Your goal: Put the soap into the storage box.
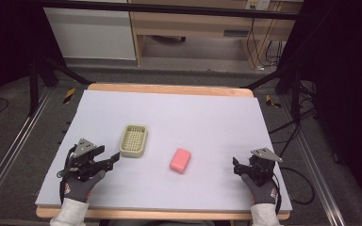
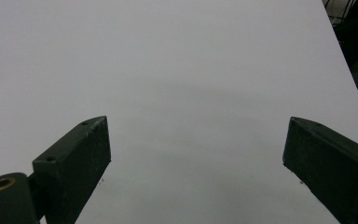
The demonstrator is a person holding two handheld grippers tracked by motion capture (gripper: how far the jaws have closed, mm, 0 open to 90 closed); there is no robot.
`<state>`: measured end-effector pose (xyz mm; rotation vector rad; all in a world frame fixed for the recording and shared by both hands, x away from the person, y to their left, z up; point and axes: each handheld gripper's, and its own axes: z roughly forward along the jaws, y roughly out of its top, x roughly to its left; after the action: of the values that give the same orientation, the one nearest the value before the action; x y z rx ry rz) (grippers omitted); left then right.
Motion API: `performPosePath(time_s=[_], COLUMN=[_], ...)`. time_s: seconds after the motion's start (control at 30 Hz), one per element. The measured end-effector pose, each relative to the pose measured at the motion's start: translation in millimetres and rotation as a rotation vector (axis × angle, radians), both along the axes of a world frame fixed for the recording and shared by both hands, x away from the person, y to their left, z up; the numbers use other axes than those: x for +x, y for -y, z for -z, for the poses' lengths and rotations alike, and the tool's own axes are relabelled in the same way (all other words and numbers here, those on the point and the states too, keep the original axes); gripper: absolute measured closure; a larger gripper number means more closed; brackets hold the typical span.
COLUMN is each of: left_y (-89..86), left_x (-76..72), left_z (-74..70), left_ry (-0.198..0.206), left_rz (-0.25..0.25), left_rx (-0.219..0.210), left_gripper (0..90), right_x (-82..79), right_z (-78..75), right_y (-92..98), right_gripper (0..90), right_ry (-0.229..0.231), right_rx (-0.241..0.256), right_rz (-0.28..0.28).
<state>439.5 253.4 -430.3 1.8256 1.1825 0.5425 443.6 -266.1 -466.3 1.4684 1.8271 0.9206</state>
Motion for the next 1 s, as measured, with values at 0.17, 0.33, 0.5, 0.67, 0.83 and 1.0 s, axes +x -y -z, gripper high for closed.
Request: performPosePath(time_s=[0.17,0.33,0.5,0.67,0.83,1.0], left_y=[5.0,9.8,17.2,24.6,33.2,44.2], left_x=[0.5,0.5,1.0,3.1,6.6,10.7], left_z=[-2.6,-4.3,-5.6,-7.2,-10.7,-13.4], left_ry=[0.001,-0.001,-0.002,-0.007,-0.004,-0.001], left_rz=[0.011,0.024,0.042,0.060,0.072,0.089], left_rx=[-0.003,0.002,0.010,0.025,0.020,0.027], left_gripper=[29.9,29.2,28.7,28.0,27.6,27.3], right_x=[0.1,0.0,-0.8,-1.3,-1.5,-1.5], right_z=[0.1,0.1,0.6,0.5,-0.1,-0.5], right_y=[-0.8,-0.7,-0.3,-0.2,1.1,1.5], right_gripper=[7.8,7.9,8.0,8.5,8.5,8.4], right_ry=[0.005,0.002,0.000,-0.003,-0.001,0.000], right_rx=[-0.006,-0.004,-0.003,-0.008,-0.003,-0.007], right_rz=[-0.001,0.000,0.006,0.006,0.011,0.015])
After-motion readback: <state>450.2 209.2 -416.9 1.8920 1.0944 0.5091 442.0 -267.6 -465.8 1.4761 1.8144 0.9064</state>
